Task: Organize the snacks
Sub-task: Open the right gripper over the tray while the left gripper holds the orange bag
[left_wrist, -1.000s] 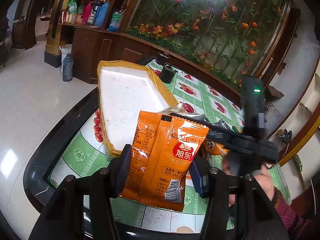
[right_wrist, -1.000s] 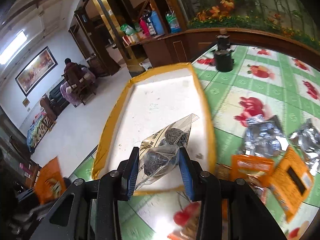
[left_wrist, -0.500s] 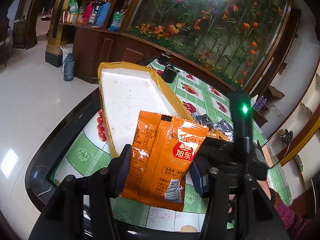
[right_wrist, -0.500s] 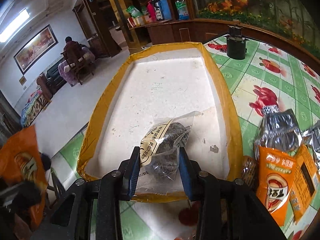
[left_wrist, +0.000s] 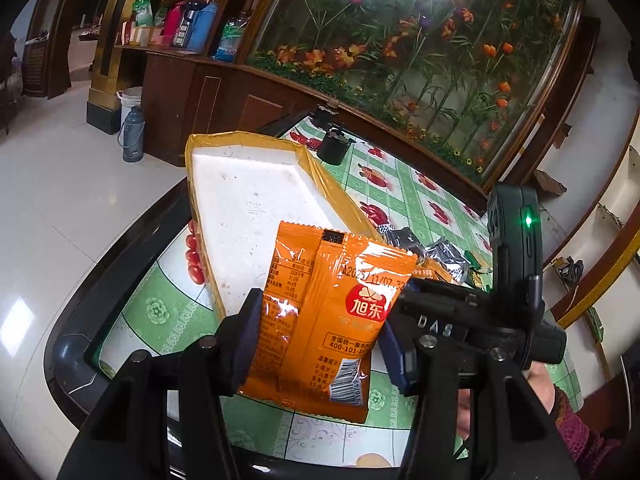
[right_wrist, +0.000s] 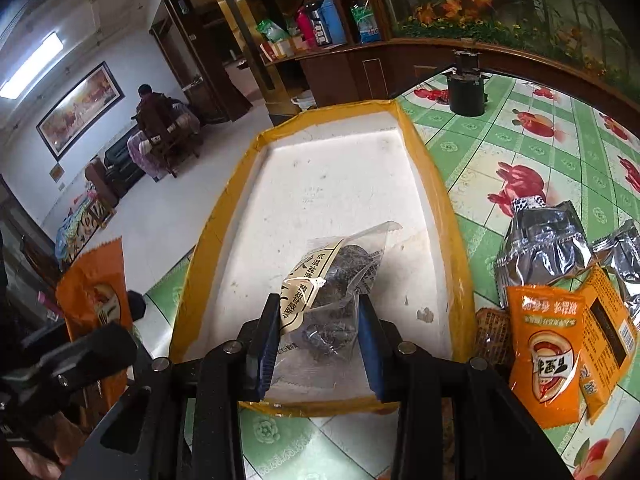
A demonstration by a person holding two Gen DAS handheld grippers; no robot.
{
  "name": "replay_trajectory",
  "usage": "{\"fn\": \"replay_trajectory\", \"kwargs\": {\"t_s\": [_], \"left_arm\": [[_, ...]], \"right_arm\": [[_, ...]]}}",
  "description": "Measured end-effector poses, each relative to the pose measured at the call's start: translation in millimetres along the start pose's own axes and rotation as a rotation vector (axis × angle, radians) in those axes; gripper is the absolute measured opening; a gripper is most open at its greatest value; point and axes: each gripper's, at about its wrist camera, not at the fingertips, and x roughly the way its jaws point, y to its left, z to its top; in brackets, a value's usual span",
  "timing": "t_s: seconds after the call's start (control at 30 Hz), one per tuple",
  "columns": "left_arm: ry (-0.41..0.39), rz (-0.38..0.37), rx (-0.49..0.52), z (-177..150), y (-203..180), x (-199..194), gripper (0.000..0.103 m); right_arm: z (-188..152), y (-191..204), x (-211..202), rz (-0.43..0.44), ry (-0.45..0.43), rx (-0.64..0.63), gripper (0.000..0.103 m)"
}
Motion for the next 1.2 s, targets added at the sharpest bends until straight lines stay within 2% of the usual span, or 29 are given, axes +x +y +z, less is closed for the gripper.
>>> {"fn": "replay_trajectory", "kwargs": {"t_s": [0.43,0.63,0.93,1.07,1.2], "left_arm": [[-0.005,0.005,-0.029,11.1,20.6,0.1,0.053],[0.017,0.013,-0.035,26.3,32.2,14.5,0.053],[0.105,0.033,-0.01,75.4,34.0,80.5,0.053],[0.159,0.104,0.0,101.7,38.5,115.9,0.053],[0.189,0.169,-0.052,123.0,58.1,143.4,0.053]], "right_arm": [[25.2,3.4,16.6,0.02,0.004,0.04,0.04],[36.3,-10.2,17.4,0.047,-0.006,0.102,0.04],[69.5,-31.3,23.1,0.053,-0.031,0.184,0.04],[98.0,-30.7,38.5,0.05,-0.024,0.185,0.04],[130.2,-29.3,62.9,0.027,-0.019,0.175,0.04]]}}
